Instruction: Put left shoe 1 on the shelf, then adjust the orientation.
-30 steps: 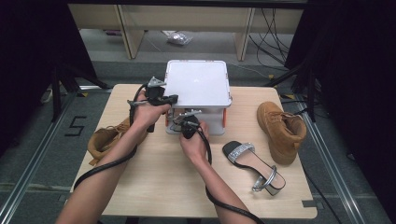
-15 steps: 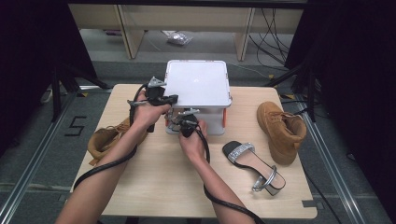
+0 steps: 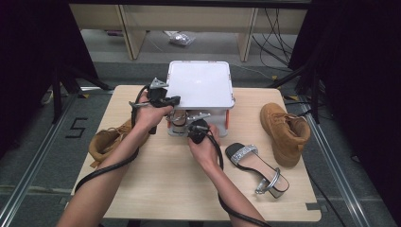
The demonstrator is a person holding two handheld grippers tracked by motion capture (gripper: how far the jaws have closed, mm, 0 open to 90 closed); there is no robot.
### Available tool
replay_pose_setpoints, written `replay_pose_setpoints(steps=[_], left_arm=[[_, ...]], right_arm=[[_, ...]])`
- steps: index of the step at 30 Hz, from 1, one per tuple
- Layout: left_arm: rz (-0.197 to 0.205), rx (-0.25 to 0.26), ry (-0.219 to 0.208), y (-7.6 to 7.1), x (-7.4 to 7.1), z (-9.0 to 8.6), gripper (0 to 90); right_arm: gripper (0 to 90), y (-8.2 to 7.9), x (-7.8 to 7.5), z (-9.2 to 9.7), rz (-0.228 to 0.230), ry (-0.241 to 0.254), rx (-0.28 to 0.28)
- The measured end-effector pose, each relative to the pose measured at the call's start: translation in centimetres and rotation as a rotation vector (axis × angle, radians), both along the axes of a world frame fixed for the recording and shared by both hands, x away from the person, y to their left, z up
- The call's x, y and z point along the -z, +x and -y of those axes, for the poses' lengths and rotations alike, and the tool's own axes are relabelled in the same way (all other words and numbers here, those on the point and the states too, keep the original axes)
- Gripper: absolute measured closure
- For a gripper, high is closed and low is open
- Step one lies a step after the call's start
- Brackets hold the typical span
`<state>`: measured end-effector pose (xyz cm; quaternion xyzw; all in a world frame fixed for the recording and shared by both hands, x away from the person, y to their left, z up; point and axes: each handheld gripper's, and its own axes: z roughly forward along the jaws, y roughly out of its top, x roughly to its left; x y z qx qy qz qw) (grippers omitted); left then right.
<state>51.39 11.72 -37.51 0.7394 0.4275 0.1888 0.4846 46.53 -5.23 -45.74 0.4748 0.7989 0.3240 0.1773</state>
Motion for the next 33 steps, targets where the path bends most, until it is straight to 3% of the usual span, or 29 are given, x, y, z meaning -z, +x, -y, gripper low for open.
replay_pose_setpoints(steps=[1, 6, 15, 24, 25, 28, 31, 33], left_arm=[[0.0, 0.0, 0.001, 0.0, 0.0, 0.0, 89.8], [-0.004, -0.004, 0.006, 0.0, -0.1, 0.1, 89.8], [-0.005, -0.002, 0.006, 0.0, -0.1, 0.0, 89.8], [-0.006, 0.0, 0.003, 0.0, -0.1, 0.0, 89.8], [-0.008, 0.006, 0.021, 0.0, -0.2, -0.1, 89.8], [-0.006, 0.0, 0.008, 0.0, -0.1, 0.1, 89.8], [-0.005, 0.005, 0.037, 0.0, -0.2, 0.0, 89.8], [-0.004, 0.008, 0.029, 0.0, -0.2, 0.0, 89.8]], right_arm=[[71.8, -0.7, -0.3, 1.1, -0.009, -0.016, -0.006], [62.1, -2.4, -0.9, 4.2, -0.046, -0.004, 0.002], [52.4, -5.2, -1.8, 9.4, -0.095, -0.005, 0.012], [49.6, -6.7, -1.8, 12.8, -0.126, 0.009, 0.034], [49.0, -6.9, -2.0, 13.6, -0.126, -0.011, 0.033], [48.3, -7.1, -2.4, 14.4, -0.127, -0.017, 0.04], [43.9, -7.3, -2.9, 16.2, -0.165, -0.034, 0.036], [43.7, -7.6, -3.0, 16.8, -0.164, -0.036, 0.03]])
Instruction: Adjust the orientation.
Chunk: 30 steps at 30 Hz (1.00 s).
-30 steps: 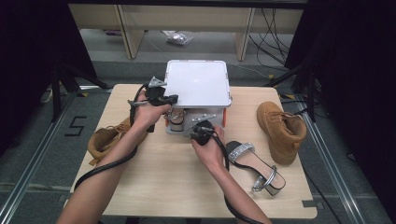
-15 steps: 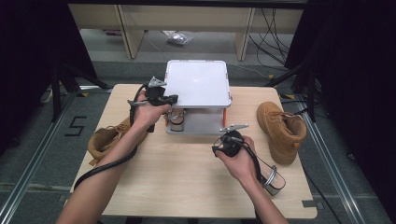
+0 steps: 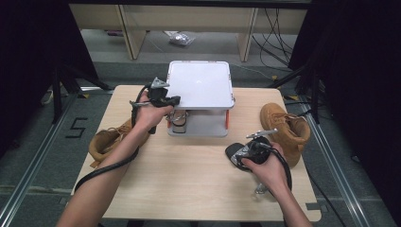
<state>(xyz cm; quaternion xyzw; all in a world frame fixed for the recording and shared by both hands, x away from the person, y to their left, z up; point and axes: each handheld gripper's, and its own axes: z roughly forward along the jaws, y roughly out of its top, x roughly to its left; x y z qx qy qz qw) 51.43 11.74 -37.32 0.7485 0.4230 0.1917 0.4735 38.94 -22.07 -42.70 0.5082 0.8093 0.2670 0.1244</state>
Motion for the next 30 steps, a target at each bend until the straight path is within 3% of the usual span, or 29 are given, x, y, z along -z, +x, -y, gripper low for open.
replay_pose_setpoints(steps=[3, 5, 10, 19, 26, 30], left_arm=[[0.001, -0.008, -0.014, 0.0, 0.0, 0.1, 89.8], [-0.002, -0.004, 0.005, 0.0, -0.1, 0.1, 89.8], [-0.008, -0.01, -0.013, 0.0, 0.0, 0.1, 89.8], [-0.014, -0.008, -0.017, 0.1, -0.1, 0.1, 89.8], [-0.011, -0.008, -0.012, 0.1, -0.1, 0.2, 89.8], [-0.008, -0.008, -0.009, 0.1, -0.1, 0.2, 89.8]], right_arm=[[43.1, -0.3, -0.2, 0.5, -0.011, -0.015, -0.004], [41.8, -0.3, -0.4, 1.5, -0.021, -0.043, -0.03], [40.2, 0.0, -0.7, 2.9, -0.03, -0.105, -0.075], [35.6, 1.2, 0.0, 3.9, -0.146, -0.239, -0.123], [34.4, 1.4, 1.5, 4.4, -0.214, -0.267, -0.139], [32.8, 1.7, 2.0, 4.6, -0.217, -0.271, -0.138]])
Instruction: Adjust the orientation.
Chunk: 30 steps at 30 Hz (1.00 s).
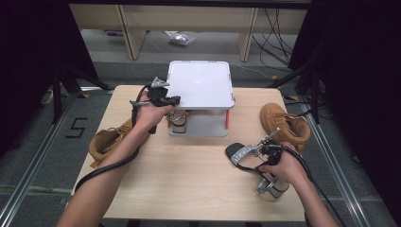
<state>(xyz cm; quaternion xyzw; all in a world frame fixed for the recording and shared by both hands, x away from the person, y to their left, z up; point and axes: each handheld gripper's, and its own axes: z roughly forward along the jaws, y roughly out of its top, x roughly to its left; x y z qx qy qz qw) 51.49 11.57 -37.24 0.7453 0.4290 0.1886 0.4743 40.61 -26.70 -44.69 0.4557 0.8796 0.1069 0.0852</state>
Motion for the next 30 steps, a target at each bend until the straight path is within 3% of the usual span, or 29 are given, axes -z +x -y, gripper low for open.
replay_pose_setpoints(steps=[7, 11, 16, 22, 23, 30], left_arm=[[-0.003, 0.002, -0.001, 0.0, 0.0, 0.0, 89.8], [-0.006, 0.009, 0.015, 0.1, -0.1, -0.1, 89.8], [-0.006, 0.01, 0.02, 0.1, -0.1, -0.1, 89.8], [-0.007, 0.009, 0.016, 0.1, -0.1, -0.1, 89.8], [-0.008, 0.01, 0.017, 0.1, -0.1, -0.1, 89.8], [-0.008, 0.011, 0.024, 0.1, -0.2, 0.0, 89.8]], right_arm=[[33.5, 0.4, 1.1, -0.2, -0.063, -0.01, 0.012], [33.8, 0.7, 1.8, -0.6, -0.123, -0.024, 0.002], [35.4, 1.2, 2.3, -0.7, -0.128, -0.028, -0.028], [37.8, 1.2, 2.2, -1.3, -0.172, -0.05, -0.001], [38.8, 1.5, 2.3, -1.1, -0.165, -0.063, -0.038], [41.6, 1.8, 2.6, -1.3, -0.185, -0.087, -0.04]])
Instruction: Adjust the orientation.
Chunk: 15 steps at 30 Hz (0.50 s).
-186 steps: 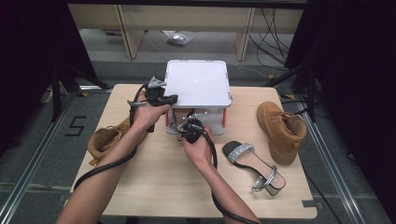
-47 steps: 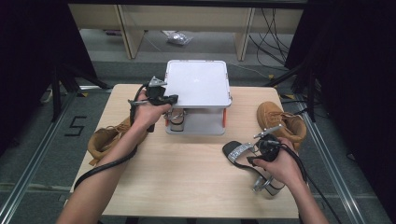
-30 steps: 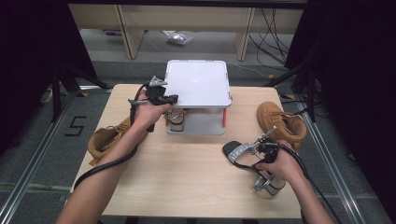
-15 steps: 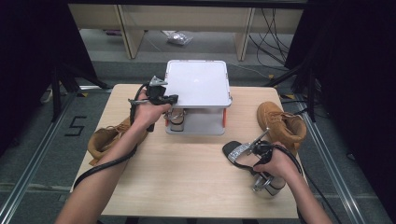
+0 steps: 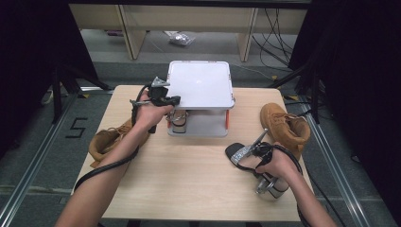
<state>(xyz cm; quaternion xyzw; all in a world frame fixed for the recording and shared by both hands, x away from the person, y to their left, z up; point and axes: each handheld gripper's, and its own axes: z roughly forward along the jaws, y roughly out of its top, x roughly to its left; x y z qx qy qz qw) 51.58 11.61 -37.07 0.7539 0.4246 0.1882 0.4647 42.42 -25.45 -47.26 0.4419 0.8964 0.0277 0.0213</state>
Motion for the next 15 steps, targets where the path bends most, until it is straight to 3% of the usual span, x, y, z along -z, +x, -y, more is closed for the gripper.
replay_pose_setpoints(steps=[15], left_arm=[[0.003, 0.004, 0.005, 0.01, -0.02, 0.03, 89.8]], right_arm=[[42.9, -0.29, 0.02, -0.47, -0.013, 0.011, 0.078]])
